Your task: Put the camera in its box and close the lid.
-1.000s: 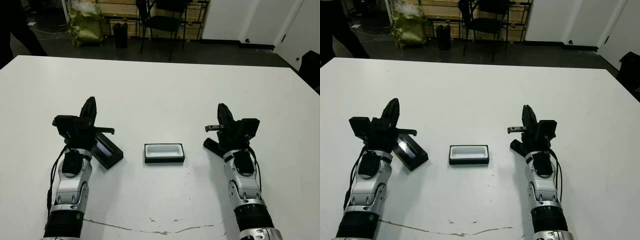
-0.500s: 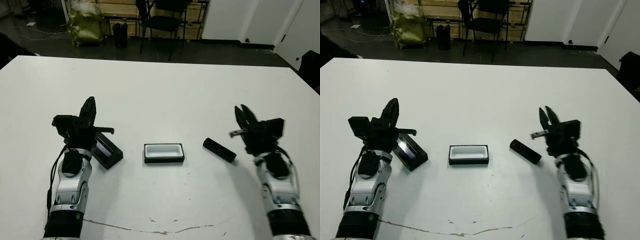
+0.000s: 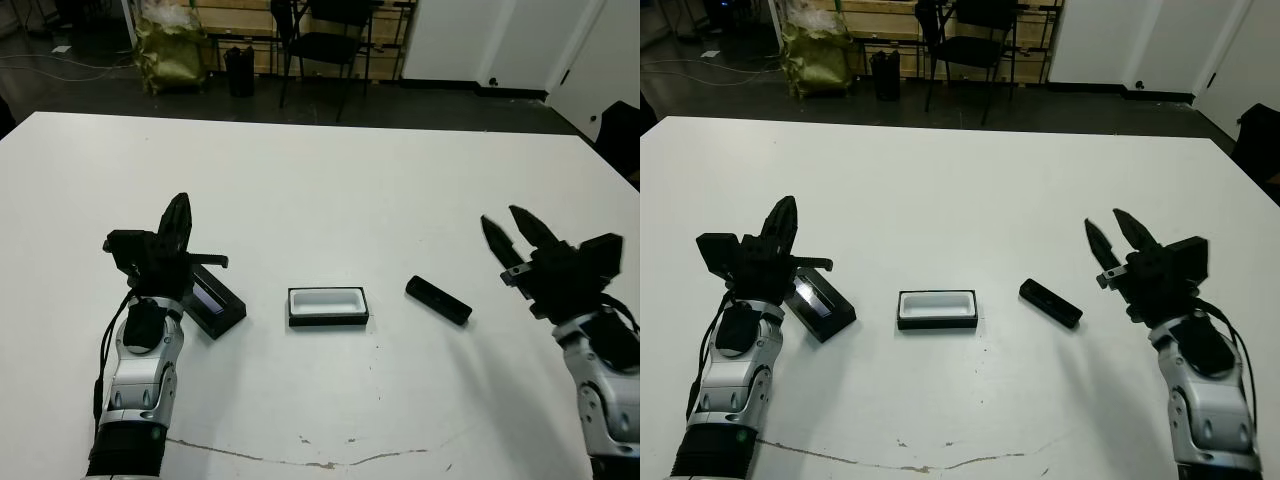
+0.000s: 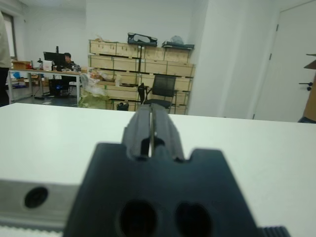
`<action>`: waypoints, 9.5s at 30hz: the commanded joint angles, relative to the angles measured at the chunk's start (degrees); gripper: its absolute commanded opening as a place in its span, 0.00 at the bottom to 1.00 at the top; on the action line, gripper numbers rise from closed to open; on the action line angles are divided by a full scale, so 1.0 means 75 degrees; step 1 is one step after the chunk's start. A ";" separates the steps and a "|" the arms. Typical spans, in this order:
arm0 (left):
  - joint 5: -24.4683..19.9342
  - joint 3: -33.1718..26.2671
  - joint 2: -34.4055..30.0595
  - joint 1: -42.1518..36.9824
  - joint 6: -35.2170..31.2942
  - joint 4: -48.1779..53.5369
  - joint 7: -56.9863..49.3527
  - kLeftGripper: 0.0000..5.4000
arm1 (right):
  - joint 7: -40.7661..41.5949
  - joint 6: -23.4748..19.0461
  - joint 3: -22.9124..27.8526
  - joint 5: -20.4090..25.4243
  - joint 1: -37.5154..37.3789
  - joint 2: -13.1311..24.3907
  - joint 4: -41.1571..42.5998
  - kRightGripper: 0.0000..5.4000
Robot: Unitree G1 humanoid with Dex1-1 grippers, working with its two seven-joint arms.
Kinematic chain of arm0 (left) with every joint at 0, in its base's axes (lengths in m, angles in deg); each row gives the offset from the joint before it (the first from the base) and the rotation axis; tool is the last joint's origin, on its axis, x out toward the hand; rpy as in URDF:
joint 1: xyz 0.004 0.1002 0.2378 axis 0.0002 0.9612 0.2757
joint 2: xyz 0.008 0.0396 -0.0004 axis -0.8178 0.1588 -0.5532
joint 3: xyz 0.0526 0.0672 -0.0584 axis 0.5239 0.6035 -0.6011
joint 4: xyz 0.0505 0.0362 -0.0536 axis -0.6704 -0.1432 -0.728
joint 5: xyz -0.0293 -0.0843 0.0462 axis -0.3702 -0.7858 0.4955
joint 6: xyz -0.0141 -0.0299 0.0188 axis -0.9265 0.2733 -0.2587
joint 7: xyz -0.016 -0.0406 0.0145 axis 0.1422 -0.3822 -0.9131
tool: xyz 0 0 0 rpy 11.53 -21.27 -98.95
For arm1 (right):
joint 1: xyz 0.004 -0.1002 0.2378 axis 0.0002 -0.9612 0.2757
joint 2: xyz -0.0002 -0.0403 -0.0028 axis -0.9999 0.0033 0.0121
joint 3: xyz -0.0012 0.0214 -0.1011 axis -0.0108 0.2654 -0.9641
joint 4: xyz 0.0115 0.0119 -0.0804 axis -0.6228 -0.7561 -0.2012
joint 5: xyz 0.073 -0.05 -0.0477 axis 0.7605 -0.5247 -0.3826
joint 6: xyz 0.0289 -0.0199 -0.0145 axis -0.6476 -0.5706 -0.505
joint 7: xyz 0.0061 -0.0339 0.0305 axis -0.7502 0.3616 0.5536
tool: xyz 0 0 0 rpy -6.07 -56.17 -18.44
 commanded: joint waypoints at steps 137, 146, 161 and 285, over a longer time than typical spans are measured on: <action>0.0106 0.0041 -0.0031 0.0070 -0.0289 0.0050 -0.0185 0.00 | 0.5573 0.0657 -0.0936 -0.0558 0.4428 0.1082 -0.7945 0.13; 0.0153 0.0056 -0.0041 0.0069 -0.0369 0.0119 -0.0244 0.00 | 0.6260 0.0137 -0.1423 -0.0733 0.5339 0.0887 -0.7661 0.12; 0.0227 0.0054 -0.0066 0.0086 -0.0348 0.0164 -0.0317 0.00 | 0.6897 0.0144 -0.3187 -0.1988 0.6836 0.0030 -0.7712 0.12; 0.0413 0.0158 0.0026 0.0331 -0.0598 0.0549 -0.0653 0.00 | 0.7601 0.0362 -0.4099 -0.2219 0.5662 -0.0346 -0.6591 0.12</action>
